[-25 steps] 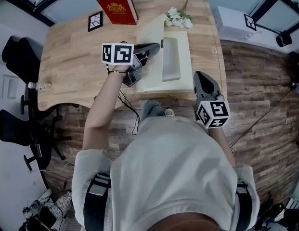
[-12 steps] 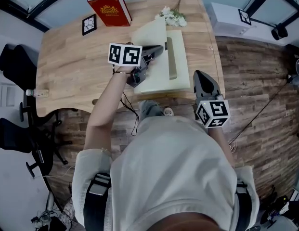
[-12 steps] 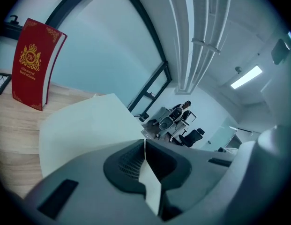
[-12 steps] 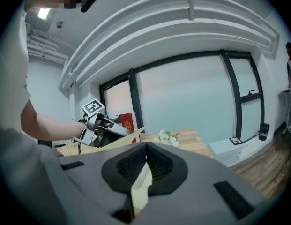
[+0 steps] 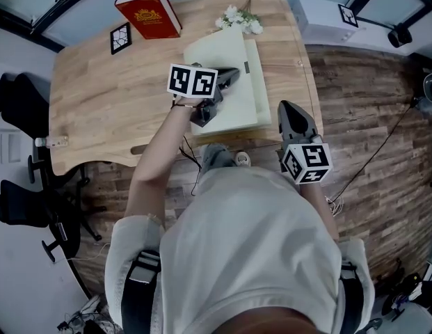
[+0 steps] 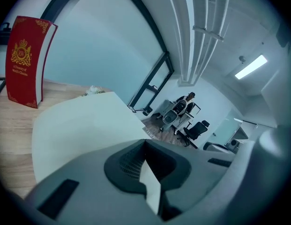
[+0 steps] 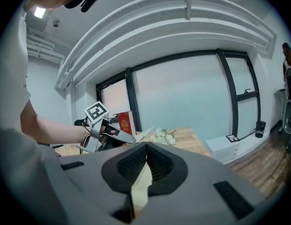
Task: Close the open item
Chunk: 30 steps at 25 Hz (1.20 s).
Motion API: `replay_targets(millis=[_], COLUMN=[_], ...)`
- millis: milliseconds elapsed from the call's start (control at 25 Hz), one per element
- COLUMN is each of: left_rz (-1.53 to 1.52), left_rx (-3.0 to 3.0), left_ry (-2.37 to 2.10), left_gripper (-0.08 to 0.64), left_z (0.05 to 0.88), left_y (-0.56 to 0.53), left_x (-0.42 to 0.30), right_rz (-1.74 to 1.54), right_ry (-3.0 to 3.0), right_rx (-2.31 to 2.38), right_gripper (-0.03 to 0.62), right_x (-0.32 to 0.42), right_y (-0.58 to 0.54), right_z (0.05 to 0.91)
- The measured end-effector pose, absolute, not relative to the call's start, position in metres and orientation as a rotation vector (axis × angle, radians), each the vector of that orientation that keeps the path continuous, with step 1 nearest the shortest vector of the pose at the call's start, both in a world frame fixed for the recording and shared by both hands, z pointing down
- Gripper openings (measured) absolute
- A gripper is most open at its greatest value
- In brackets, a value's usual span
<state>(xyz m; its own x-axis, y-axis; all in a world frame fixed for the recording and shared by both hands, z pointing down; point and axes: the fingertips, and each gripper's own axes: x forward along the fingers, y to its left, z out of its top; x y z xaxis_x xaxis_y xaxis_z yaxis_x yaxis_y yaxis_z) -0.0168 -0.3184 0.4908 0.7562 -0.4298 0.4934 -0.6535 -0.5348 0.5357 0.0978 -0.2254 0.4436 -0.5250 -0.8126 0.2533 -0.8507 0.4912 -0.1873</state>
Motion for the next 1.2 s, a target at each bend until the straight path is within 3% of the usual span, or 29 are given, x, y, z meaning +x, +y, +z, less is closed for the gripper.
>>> replay_targets(millis=[1200], left_rz=[0.593], left_rx=[2.109], left_ry=[-0.775], left_gripper=[0.02], left_z=[0.561], left_y=[-0.334], left_x=[0.015], right_rz=[0.504], right_ry=[-2.538], right_rx=[1.477], right_gripper=[0.018], right_x=[0.104], right_y=[-0.236], right_z=[0.462])
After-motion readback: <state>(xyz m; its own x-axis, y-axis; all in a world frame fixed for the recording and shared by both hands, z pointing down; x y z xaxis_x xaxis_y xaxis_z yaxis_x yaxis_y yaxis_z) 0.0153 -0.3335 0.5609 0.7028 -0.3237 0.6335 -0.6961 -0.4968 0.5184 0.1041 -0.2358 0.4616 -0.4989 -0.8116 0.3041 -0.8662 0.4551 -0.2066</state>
